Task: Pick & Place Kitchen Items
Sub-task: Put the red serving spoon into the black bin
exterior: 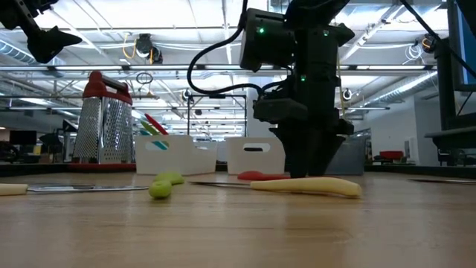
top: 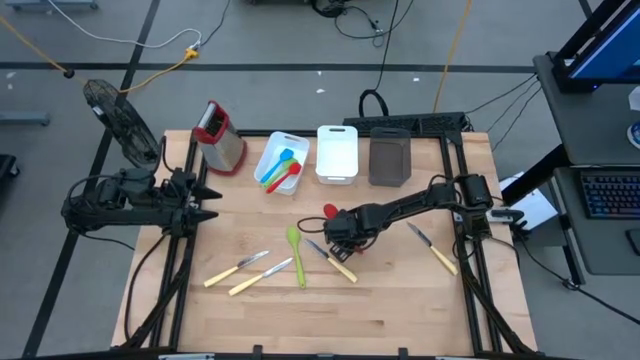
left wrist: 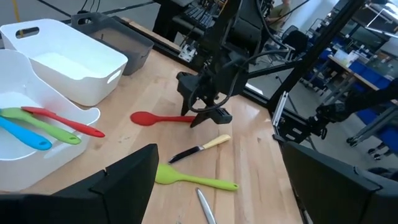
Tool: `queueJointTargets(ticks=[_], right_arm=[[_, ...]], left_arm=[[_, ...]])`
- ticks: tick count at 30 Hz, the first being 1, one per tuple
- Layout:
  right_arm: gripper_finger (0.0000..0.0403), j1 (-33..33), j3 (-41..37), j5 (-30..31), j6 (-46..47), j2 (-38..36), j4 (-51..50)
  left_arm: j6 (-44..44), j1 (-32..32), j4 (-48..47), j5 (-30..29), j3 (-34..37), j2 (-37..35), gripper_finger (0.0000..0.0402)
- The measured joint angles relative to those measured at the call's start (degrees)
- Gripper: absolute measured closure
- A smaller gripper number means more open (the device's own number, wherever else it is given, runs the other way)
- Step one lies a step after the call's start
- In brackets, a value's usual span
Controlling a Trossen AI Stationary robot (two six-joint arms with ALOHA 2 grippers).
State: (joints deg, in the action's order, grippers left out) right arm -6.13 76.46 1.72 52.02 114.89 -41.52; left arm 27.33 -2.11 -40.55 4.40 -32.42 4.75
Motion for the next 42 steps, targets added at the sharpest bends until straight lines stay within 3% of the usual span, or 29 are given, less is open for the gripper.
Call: queueJointTargets(ticks=[16, 20, 28, 42], right_arm=[[0.0208, 0.0, -0.8, 0.7, 3.0, 0.3, -2.7], [0.0245, 0.1, -4.0, -0.6, 5.0, 0.3, -2.7], [0.0357, 0.1, -8.2, -2.0, 6.1, -0.3, -0.6], [0.0359, 0.1, -8.6, -2.6, 6.0, -2.9, 1.2]], left_arm=[[-0.5, 0.0, 0.0, 0.0, 0.0, 0.0, 0.0050], [-0.5, 0.0, 0.1, 0.0, 0.0, 0.0, 0.0050], [-0.5, 0.0, 0.3, 0.0, 0.0, 0.0, 0.0050], [-0.2, 0.0, 0.4, 0.0, 0.0, 0.0, 0.0050]])
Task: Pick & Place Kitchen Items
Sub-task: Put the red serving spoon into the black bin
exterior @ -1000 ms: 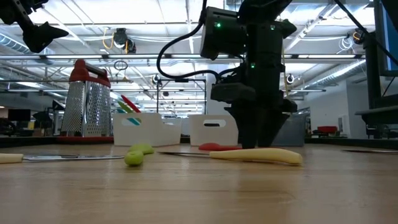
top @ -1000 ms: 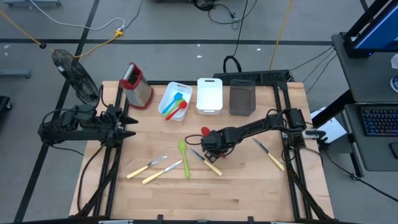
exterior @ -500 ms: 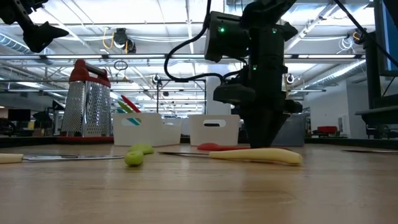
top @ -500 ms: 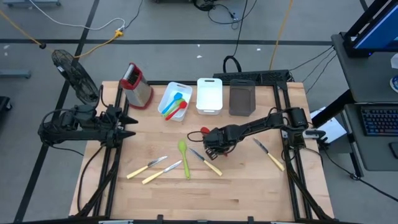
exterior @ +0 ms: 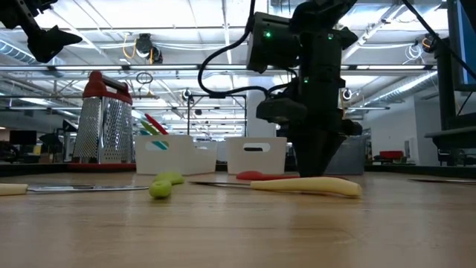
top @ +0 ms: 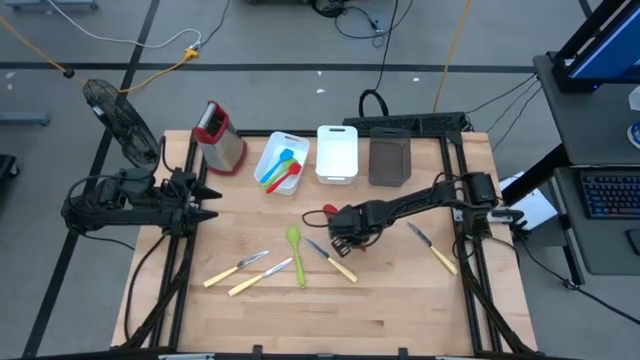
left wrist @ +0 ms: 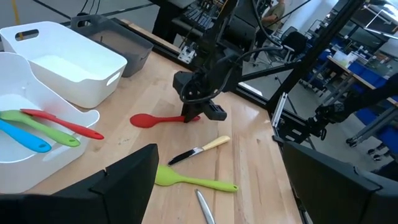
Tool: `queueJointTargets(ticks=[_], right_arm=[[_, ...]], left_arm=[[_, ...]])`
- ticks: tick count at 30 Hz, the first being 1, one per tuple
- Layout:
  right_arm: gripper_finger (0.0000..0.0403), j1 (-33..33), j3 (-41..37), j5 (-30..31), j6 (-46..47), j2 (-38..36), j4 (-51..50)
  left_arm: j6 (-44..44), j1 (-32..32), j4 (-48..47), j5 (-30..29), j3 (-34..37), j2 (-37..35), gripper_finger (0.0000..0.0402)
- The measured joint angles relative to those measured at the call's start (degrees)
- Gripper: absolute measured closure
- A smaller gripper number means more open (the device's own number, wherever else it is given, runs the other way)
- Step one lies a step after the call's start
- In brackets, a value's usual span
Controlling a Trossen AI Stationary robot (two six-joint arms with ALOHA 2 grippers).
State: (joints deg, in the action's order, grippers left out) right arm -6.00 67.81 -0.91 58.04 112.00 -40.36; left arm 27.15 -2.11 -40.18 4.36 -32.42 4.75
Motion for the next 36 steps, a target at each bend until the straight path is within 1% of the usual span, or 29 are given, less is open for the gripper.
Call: queueJointTargets(ticks=[8, 21, 25, 33, 36], right_arm=[[0.0359, 0.0, 0.0, 0.8, -0.1, -4.9, 2.0], [0.0359, 0.0, -0.1, 0.4, -0.7, -6.0, 3.4], [0.0359, -0.2, -0.3, -0.9, -1.3, -7.3, 4.5], [0.0359, 0.0, -0.1, -1.1, -1.5, -11.6, 6.3], [0.0359, 0.0, -0.1, -2.7, -1.4, -14.0, 8.5]], left_arm=[[0.0, 0.0, 0.2, 0.0, 0.0, 0.0, 0.0050], [-0.2, 0.0, 0.2, 0.0, 0.0, 0.0, 0.0050], [-0.2, 0.0, 0.2, 0.0, 0.0, 0.0, 0.0050], [-0.7, 0.0, 0.1, 0.0, 0.0, 0.0, 0.0050], [-0.8, 0.0, 0.1, 0.0, 0.0, 0.0, 0.0050]])
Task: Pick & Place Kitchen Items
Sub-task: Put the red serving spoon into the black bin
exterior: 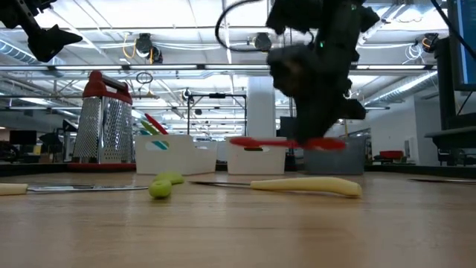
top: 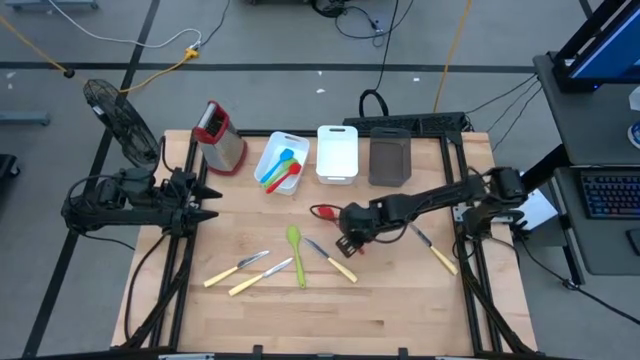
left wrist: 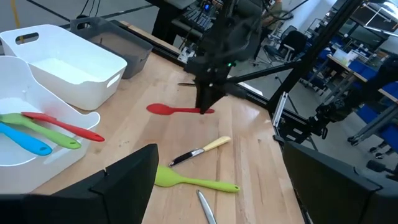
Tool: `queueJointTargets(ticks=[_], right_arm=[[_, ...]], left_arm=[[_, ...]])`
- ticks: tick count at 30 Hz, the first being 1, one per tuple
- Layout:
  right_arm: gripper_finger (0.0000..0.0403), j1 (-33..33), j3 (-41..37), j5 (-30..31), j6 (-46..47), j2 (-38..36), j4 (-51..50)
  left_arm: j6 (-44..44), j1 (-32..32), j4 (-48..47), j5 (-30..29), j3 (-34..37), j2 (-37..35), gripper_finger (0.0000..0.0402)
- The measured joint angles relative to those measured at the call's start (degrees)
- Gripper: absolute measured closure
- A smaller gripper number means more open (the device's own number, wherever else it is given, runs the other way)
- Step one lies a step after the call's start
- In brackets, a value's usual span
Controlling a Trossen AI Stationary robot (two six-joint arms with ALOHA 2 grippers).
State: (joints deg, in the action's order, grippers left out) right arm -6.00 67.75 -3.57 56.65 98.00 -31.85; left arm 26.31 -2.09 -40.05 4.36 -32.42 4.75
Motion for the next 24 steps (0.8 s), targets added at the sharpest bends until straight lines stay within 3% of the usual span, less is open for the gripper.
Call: queueJointTargets(ticks=[8, 12, 18, 24], right_arm=[[0.0359, 1.4, -0.6, -10.1, -1.4, -8.5, 13.7], [0.0359, 3.0, -3.6, -14.7, 2.5, -12.5, 23.7], [0.0359, 6.2, -13.5, -14.4, 12.9, -20.1, 40.0], [0.0359, 10.1, -27.8, -6.9, 24.4, -30.0, 57.7]], left_arm=[[-0.6, 0.0, 0.0, 0.0, 0.0, 0.0, 0.0050], [-0.7, 0.0, 0.0, 0.0, 0.0, 0.0, 0.0050], [-0.7, 0.0, 0.0, 0.1, 0.0, 0.0, 0.0050], [-0.7, 0.0, 0.1, 0.1, 0.0, 0.0, 0.0050]])
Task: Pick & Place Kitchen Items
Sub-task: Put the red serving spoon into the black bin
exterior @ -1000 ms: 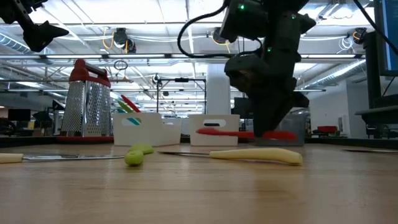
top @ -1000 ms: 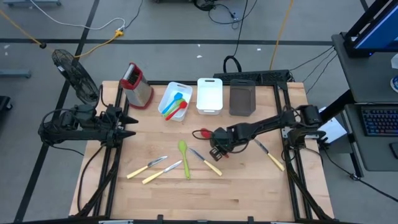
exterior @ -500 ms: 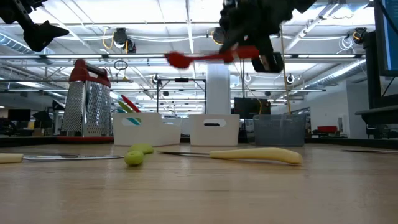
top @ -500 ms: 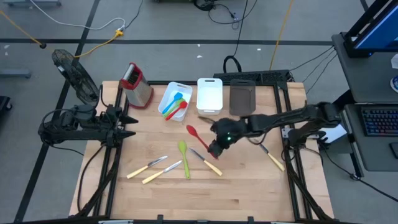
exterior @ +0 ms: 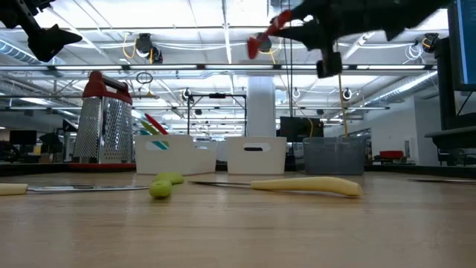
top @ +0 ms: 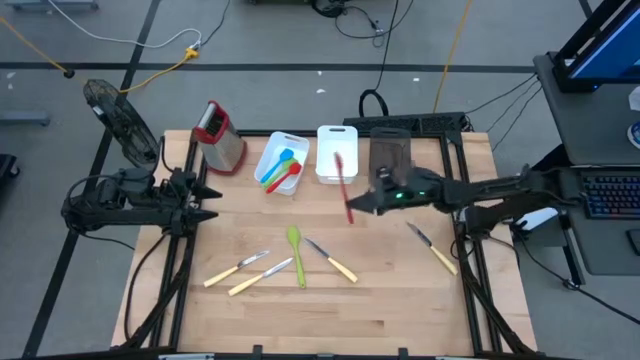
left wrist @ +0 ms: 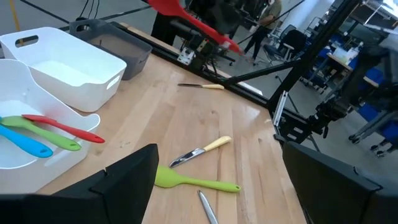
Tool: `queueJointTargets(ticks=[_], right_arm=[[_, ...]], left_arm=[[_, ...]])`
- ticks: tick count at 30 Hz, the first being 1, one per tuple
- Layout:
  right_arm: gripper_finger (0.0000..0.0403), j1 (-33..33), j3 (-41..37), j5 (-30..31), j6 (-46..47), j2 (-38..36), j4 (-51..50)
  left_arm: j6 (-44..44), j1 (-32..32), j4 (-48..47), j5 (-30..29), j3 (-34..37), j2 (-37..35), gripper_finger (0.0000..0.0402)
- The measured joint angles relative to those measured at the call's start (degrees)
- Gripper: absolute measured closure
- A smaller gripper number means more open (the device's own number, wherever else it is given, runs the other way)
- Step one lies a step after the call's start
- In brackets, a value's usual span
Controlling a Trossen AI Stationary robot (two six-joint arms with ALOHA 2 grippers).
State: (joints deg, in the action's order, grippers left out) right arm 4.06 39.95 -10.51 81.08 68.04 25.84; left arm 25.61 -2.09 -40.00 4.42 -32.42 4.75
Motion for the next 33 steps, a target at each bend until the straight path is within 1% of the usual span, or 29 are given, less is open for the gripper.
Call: queueJointTargets(ticks=[4, 8, 12, 13, 15, 19, 23, 24, 31, 33], right_arm=[[0.0359, 1.2, -10.1, 6.7, 6.7, -5.8, 12.7], [0.0359, 1.0, -18.7, 16.2, 12.2, -10.0, 24.2], [0.0359, -0.6, -23.5, 28.4, 16.2, -12.2, 34.2], [0.0359, -0.9, -24.0, 31.0, 16.8, -12.4, 35.3], [0.0359, -1.0, -24.4, 34.3, 18.5, -12.4, 36.1], [0.0359, 0.1, -24.4, 36.0, 24.4, -11.3, 35.8], [0.0359, 3.0, -24.5, 37.0, 29.9, -9.5, 35.6], [0.0359, 3.9, -24.5, 36.0, 31.6, -9.0, 35.5], [0.0359, 13.4, -26.3, 23.6, 42.6, -7.9, 32.5], [0.0359, 16.5, -27.1, 19.1, 44.7, -7.9, 32.5]], left_arm=[[0.9, 0.0, 0.3, 0.0, 0.0, 0.0, 0.0050], [2.1, 0.0, 1.0, -0.5, 0.0, 0.0, 0.0050], [4.4, 0.0, 2.0, -3.4, 0.0, 0.1, 0.0050], [4.6, 0.0, 2.5, -4.2, 0.0, 0.1, 0.0050], [4.7, 0.0, 4.4, -5.4, 0.0, 0.1, 0.0050], [4.7, 0.0, 7.8, -8.2, 0.0, 0.1, 0.0050], [4.6, 0.0, 9.3, -10.1, 0.0, 0.1, 0.0050], [4.6, 0.0, 9.4, -10.4, 0.0, 0.1, 0.0050], [5.0, 0.0, 10.2, -10.7, 0.0, 0.1, 0.0050], [5.2, 0.0, 10.2, -10.8, 0.0, 0.1, 0.0050]])
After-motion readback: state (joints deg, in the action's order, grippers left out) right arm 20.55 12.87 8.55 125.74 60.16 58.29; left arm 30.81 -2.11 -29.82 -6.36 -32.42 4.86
